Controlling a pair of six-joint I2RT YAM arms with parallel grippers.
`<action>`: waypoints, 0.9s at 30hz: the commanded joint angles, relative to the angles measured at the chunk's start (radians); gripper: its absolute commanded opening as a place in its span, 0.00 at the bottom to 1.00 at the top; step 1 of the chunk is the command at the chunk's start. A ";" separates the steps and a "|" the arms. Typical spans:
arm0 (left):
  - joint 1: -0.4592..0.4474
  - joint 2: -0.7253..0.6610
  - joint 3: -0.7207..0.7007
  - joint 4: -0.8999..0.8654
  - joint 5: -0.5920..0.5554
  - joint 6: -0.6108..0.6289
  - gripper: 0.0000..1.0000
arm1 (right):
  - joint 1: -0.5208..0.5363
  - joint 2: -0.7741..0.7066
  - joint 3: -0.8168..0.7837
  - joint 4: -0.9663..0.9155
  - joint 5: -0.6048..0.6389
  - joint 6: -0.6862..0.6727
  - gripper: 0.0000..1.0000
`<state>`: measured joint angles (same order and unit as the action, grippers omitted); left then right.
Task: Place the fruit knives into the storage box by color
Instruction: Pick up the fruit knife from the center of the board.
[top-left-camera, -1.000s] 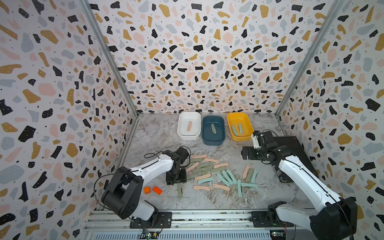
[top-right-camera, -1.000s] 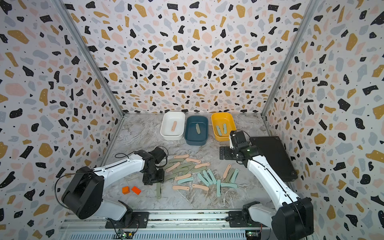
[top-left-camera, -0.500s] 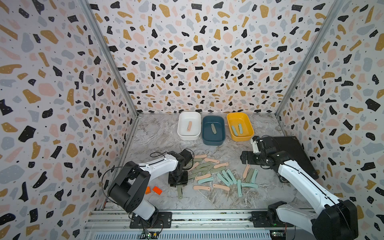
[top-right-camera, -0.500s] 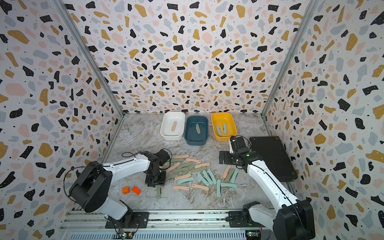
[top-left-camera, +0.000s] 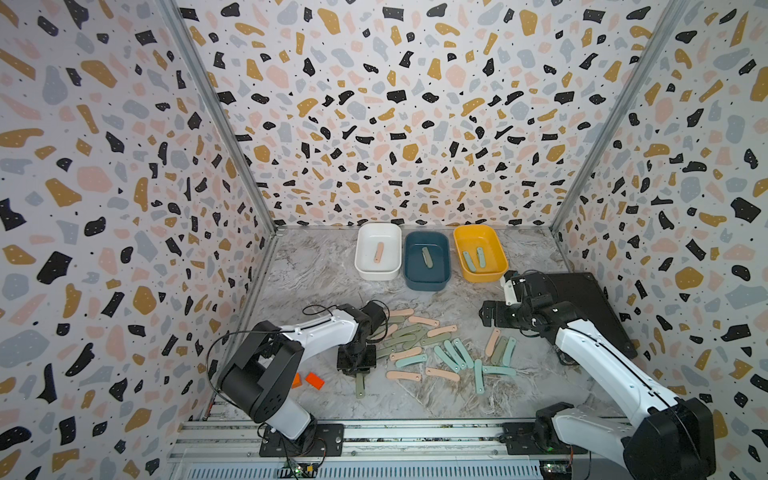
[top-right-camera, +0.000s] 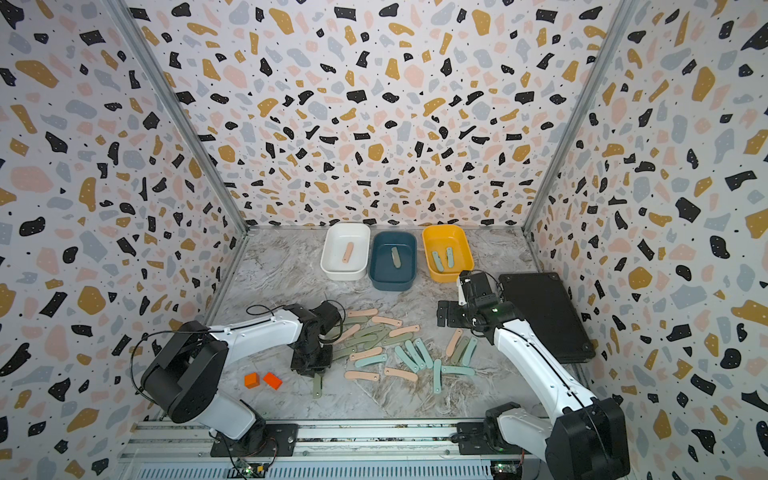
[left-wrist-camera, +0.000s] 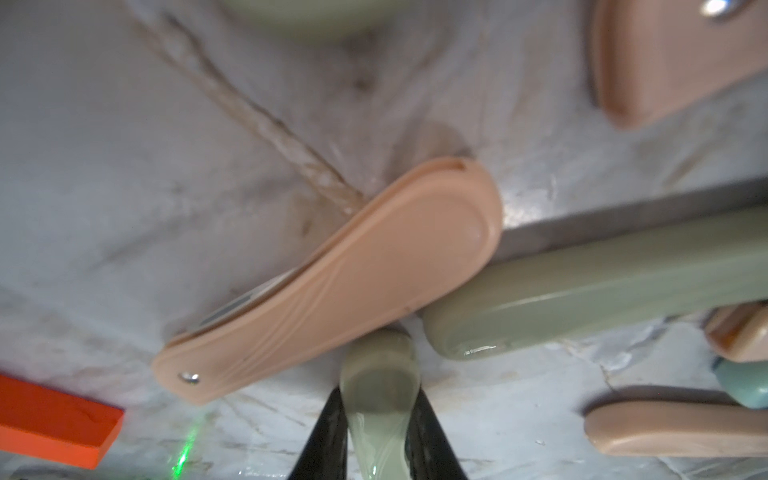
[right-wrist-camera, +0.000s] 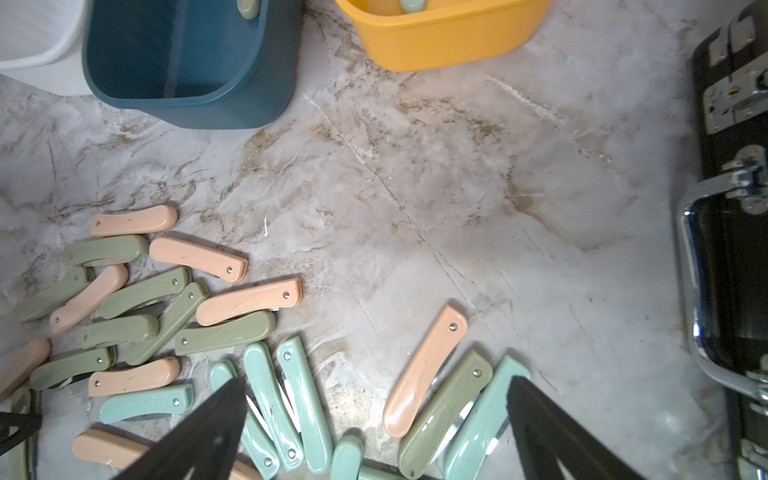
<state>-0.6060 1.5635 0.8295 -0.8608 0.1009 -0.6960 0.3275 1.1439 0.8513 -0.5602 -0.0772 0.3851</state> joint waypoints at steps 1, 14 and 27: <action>-0.004 -0.045 0.054 -0.050 -0.021 -0.004 0.23 | -0.002 0.007 0.008 0.025 -0.080 0.027 0.97; 0.007 -0.007 0.327 -0.081 -0.022 0.005 0.21 | 0.054 0.046 -0.128 0.389 -0.369 0.257 0.81; 0.027 0.178 0.583 -0.069 0.036 0.040 0.19 | 0.329 0.388 -0.028 0.791 -0.456 0.366 0.66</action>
<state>-0.5888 1.7275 1.3781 -0.9146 0.1162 -0.6731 0.6350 1.5227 0.7643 0.1062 -0.4969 0.7177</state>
